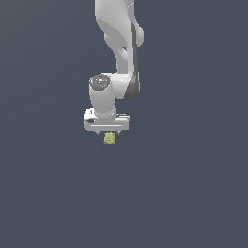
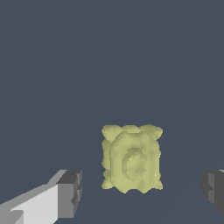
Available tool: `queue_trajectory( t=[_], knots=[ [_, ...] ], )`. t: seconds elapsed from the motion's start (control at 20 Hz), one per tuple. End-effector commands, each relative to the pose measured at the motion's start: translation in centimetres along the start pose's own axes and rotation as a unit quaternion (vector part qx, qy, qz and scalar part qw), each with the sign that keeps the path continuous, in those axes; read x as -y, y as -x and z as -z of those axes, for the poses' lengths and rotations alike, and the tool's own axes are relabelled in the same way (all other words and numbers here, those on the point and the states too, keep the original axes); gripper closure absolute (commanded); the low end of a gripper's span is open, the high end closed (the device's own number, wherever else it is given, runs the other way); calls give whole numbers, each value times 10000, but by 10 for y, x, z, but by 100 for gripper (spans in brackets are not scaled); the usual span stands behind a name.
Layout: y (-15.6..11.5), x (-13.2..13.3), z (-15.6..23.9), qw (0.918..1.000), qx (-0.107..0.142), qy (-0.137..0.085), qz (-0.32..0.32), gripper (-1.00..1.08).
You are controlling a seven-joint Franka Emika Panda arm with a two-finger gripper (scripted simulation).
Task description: Pick up the object and move it to a goal position.
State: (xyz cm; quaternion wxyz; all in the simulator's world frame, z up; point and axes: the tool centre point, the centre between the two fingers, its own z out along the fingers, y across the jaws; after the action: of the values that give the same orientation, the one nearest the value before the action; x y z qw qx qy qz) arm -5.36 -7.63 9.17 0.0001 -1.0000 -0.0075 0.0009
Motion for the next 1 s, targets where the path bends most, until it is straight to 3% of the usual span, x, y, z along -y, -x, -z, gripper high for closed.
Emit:
queue_trajectory(
  t=[0.0,0.85,0.9,0.95],
  knots=[
    [0,0,0,10000,-3,0,2,-92],
    [1,0,-51,10000,-9,1,11,-92],
    [1,0,-51,10000,-9,1,11,108],
    [1,0,-51,10000,-9,1,11,108]
  ],
)
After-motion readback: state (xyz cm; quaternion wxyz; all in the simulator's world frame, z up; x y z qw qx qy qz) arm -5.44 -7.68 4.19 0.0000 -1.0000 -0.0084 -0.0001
